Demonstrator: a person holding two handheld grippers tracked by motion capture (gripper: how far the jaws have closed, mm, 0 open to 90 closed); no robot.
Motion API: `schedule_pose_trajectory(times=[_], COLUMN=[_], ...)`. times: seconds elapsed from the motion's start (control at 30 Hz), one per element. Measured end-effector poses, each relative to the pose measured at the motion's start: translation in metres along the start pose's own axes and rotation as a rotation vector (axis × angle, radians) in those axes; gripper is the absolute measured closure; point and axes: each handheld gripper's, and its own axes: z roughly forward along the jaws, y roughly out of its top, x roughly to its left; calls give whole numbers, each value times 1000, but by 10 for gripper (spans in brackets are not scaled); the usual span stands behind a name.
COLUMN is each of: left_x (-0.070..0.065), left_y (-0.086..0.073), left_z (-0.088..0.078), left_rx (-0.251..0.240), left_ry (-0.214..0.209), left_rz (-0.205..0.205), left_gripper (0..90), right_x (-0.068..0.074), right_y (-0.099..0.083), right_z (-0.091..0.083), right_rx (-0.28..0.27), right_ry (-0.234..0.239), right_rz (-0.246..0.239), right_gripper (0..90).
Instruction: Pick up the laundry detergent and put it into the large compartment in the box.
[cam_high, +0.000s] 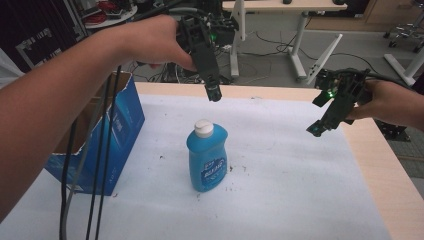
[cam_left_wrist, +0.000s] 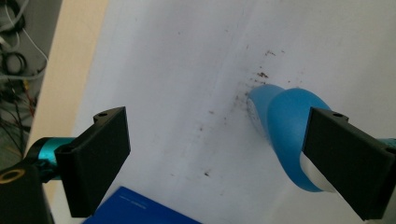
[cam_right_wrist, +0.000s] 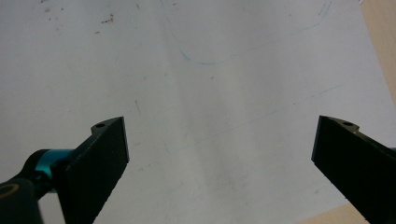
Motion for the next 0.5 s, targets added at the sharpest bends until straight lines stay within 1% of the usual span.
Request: schedule_pose_trajectory(times=[0.03,0.07,0.1,0.13,0.17,0.2,0.23,0.3,0.33,0.37,0.4,0.43,0.47,0.5], left_x=[-2,-2,-2,-2,-2,-4,-4,-8,-12,-14,-14,-17,-21,-21], left_y=[-4,-5,-5,-6,-6,-7,-7,-7,-8,-9,-9,-9,-11,-11], left_z=[0,-1,-1,-3,-3,-5,-5,-6,-5,-5,-5,-4,-3,-3], left_rx=[-7,-14,-14,-14,-14,-21,-21,-15,-5,-5,-5,-2,-5,-5], left_ry=[-21,-32,-32,-44,-44,-50,-50,-60,-76,-76,-76,-84,-82,-82], left_rz=[-62,-93,-93,-144,-144,-188,-188,-212,-228,-237,-237,-249,-275,-275], left_gripper=[78,78,78,77,78,77,78,77,77,78,77,77,77,77], right_x=[2,1,1,1,1,2,2,4,5,5,6,6,8,8], right_y=[-3,-4,-4,-6,-6,-7,-7,-8,-9,-9,-9,-9,-10,-10], right_z=[1,2,2,2,2,1,1,0,-1,-1,-1,-1,-1,-1], right_rx=[8,5,5,5,7,2,2,-2,0,-2,-1,-1,-2,-2], right_ry=[1,1,1,0,-1,-3,-2,-5,-5,-7,-7,-7,-7,-7], right_rz=[4,5,5,3,5,5,2,8,13,8,8,8,6,6], right_gripper=[30,30,30,30,30,30,30,30,30,30,30,30,30,30])
